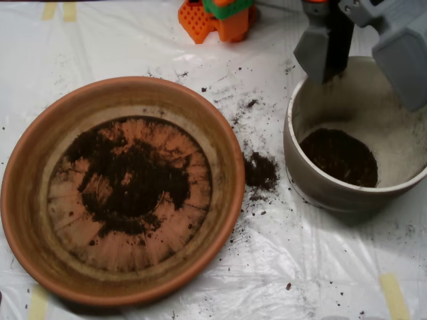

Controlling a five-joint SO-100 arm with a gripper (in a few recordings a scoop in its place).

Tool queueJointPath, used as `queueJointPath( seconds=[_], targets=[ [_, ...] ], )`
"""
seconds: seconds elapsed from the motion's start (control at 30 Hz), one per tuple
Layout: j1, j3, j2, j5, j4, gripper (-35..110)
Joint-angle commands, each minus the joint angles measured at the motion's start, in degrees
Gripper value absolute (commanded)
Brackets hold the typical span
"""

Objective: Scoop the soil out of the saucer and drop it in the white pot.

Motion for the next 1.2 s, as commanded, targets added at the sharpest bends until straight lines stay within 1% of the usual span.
queueJointPath(
  seconds=[0.0, 0.27, 0.47, 0.57, 0.8, 0.93, 1.17],
  targets=[
    [-0.7, -2.1, 1.1, 0.3, 0.2, 42],
    [1.8, -1.8, 3.1, 2.9, -1.4, 41],
    [5.8, 4.0, 12.0, 6.4, -6.7, 42],
    [8.4, 4.0, 15.4, 8.7, -6.8, 42],
    [21.3, 8.5, 21.3, 12.6, -8.6, 41],
    [29.1, 17.3, 25.4, 12.9, -12.4, 40],
    [39.4, 33.0, 24.2, 12.0, -20.0, 38]
  ],
)
